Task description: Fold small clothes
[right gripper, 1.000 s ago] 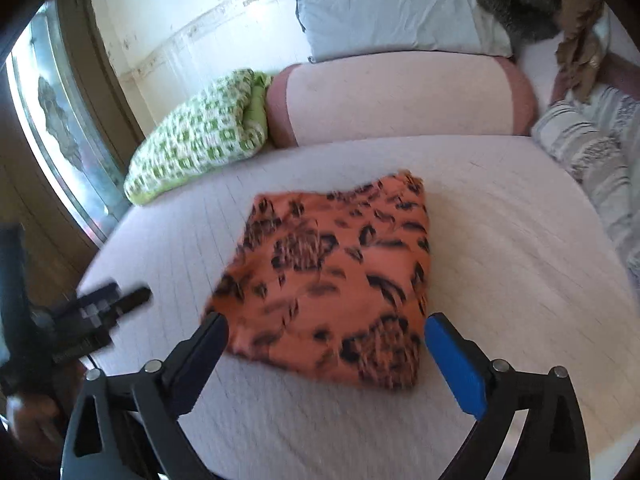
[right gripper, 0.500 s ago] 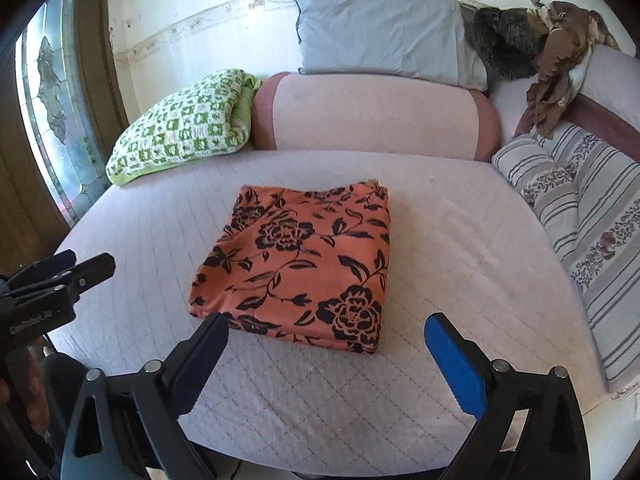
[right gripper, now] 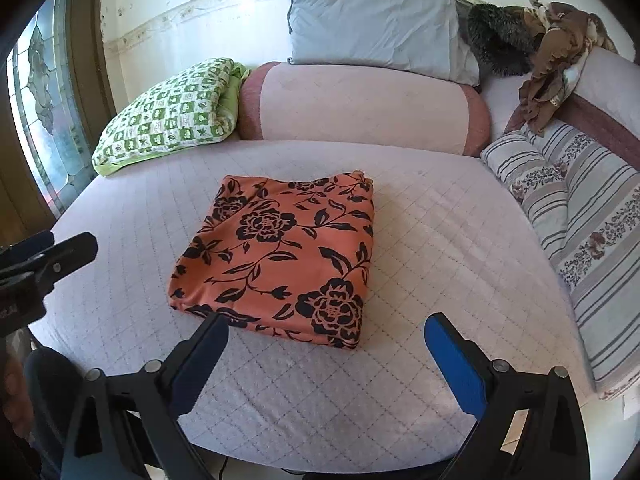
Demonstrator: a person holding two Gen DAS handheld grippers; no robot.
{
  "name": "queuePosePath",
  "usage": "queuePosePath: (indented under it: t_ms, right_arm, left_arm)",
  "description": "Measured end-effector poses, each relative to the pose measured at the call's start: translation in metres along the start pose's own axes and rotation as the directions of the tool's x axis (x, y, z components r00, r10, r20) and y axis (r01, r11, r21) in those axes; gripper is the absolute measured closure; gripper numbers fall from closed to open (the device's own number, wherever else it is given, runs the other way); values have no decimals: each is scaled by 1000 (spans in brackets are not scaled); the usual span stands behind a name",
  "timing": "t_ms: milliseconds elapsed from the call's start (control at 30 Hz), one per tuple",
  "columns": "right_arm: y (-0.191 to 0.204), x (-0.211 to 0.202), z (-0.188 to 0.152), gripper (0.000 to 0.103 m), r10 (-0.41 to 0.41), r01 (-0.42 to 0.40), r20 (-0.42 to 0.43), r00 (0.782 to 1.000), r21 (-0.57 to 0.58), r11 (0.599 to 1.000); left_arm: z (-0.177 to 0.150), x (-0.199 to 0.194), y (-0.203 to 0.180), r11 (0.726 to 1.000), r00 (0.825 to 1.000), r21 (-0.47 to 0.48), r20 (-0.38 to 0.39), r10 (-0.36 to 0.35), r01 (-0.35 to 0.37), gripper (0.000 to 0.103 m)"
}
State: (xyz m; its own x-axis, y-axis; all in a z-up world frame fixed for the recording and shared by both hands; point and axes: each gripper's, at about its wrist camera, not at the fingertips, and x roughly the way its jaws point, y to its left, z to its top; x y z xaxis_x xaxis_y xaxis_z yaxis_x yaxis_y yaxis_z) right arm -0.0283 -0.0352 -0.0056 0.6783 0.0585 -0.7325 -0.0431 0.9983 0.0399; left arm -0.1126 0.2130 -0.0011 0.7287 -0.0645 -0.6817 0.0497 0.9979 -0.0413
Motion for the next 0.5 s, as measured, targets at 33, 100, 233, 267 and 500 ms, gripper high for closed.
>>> queuePosePath:
  t_ms: [33, 100, 233, 267, 500]
  right_arm:
    - [-1, 1, 1, 3, -2, 2, -1, 1000, 1, 1000]
    - [-1, 2, 2, 3, 1, -1, -3, 1000, 3, 1000]
    - [-2, 2, 4, 3, 0, 0, 2, 1000, -2, 1000]
    - [-2, 3, 5, 3, -1, 1, 3, 1000, -4, 1000]
    - [-4, 5, 8, 3, -7, 7, 8, 1000, 3, 1000]
  left_arm:
    - [1, 0, 0, 1000, 1000, -3, 4, -9, 9, 4]
    - [3, -1, 0, 1000, 1000, -6, 6, -16, 16, 4]
    - [6, 0, -1, 1000, 1000, -4, 8, -10, 10, 4]
    - [7, 1, 0, 1000, 1000, -2, 7, -9, 9, 4]
    - [6, 11, -4, 1000, 1000, 8, -13, -26, 26, 0]
